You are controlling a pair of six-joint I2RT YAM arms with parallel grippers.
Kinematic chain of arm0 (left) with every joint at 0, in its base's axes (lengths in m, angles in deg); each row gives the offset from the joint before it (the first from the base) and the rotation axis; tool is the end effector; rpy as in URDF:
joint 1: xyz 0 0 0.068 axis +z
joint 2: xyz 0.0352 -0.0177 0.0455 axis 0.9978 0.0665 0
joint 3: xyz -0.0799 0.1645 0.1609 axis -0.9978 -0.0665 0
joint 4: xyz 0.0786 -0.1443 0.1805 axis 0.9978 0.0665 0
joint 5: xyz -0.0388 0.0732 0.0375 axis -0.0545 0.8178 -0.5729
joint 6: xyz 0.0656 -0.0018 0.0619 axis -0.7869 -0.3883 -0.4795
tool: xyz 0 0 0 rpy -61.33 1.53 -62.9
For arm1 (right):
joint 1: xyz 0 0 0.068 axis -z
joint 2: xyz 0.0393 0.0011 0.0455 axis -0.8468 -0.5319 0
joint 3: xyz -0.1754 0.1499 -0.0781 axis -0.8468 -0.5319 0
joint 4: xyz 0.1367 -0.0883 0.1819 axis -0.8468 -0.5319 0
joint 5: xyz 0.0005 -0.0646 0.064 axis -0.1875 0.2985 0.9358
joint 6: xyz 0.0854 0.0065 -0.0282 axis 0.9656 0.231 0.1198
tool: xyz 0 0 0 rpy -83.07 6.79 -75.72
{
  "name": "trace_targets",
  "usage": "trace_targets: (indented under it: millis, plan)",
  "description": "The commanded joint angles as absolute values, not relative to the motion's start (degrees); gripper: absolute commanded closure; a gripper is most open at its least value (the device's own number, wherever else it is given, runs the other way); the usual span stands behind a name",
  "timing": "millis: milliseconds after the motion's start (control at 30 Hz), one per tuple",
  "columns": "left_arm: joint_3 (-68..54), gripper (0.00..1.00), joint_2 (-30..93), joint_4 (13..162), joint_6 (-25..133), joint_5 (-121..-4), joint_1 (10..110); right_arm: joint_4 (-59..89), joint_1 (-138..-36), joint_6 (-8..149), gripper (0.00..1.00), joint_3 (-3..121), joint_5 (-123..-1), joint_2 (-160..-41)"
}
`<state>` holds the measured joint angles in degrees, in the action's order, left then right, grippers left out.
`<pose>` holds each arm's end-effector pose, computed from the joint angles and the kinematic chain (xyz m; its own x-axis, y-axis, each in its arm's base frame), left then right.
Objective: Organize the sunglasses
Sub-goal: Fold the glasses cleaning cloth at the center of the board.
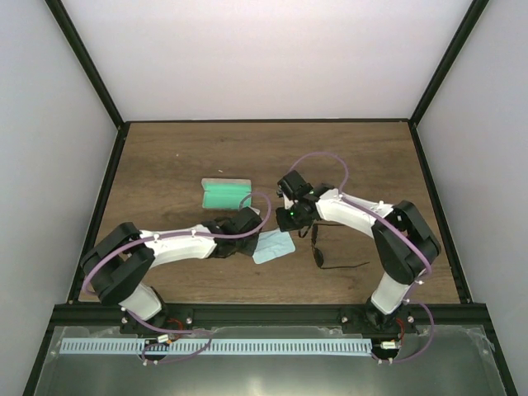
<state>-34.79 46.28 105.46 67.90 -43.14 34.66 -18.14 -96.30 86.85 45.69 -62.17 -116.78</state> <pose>0.1948 -0.2201 0.0931 -0.7995 0.3294 -0.5023 0.4081 0.9114 -0.0519 0.2481 0.2110 0.1215 -0.9284 -0.2387 -0.2848 -0.3150 0.9121 0.2624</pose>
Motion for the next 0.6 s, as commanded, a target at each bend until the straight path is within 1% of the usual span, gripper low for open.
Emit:
trace_targets:
  millis: [0,567]
  plan:
    - [-35.65,0.96,45.04,103.82,68.17,-45.58,34.01,-17.34,-96.36,87.82,0.99,45.03,-61.38,-114.65]
    - [-35.33,0.96,45.31,103.22,67.04,-48.12,33.29,-18.04,-97.68,89.06,0.99,42.27,-61.64,-111.98]
